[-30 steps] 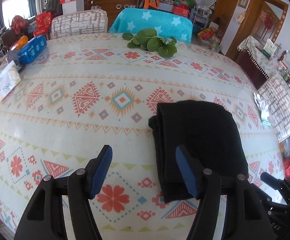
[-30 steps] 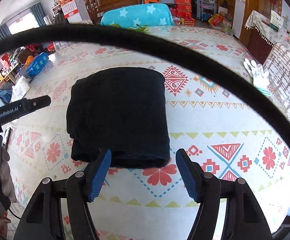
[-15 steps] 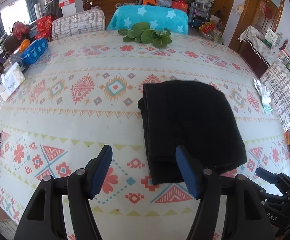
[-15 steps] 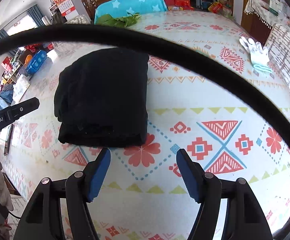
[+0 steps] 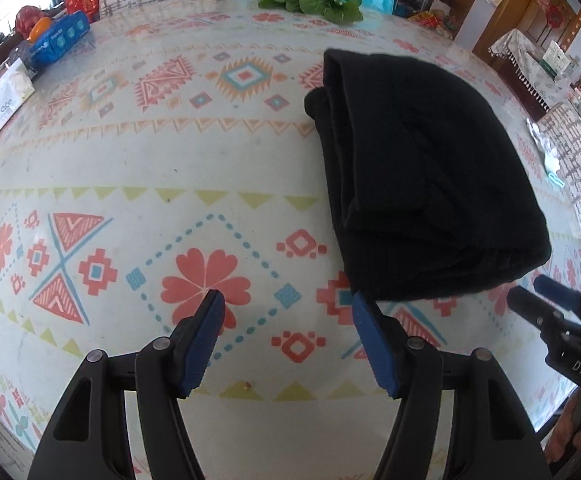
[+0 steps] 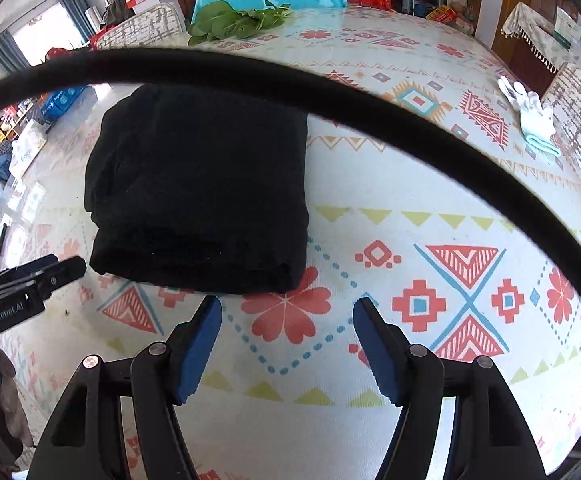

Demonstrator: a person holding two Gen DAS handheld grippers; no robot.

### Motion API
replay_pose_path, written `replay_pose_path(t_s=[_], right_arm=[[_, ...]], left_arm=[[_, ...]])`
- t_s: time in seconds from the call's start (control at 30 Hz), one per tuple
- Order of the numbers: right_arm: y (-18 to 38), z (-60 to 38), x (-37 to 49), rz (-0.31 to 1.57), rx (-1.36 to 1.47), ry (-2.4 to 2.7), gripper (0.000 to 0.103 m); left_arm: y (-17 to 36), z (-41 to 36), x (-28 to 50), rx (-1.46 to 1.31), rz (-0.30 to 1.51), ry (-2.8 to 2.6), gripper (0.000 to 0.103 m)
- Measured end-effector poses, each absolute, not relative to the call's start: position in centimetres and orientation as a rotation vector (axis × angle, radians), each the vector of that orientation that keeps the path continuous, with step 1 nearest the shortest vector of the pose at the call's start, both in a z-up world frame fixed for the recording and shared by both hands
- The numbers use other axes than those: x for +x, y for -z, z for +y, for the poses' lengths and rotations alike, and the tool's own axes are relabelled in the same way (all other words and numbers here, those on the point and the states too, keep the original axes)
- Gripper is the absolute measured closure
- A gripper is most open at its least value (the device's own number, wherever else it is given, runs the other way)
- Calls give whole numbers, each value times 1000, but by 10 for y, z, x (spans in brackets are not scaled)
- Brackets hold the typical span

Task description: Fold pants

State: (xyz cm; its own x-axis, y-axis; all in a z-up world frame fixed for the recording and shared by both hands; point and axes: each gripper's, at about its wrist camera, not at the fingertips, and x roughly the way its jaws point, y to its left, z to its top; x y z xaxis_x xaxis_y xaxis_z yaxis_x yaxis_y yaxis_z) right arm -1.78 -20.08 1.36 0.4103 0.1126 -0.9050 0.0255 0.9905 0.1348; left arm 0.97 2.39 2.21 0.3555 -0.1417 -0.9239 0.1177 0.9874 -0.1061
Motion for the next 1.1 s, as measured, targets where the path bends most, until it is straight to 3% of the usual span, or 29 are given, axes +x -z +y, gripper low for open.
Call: replay_pose_path(t_s=[0.77,1.1], right_arm=[[2,-167,51,1188,95,-44,28],[-10,-192,22,1159,154,-12,27]], left_arm=[[-12,2,74,68,1170,243,38],[-21,27,30,36,1189,227,37]])
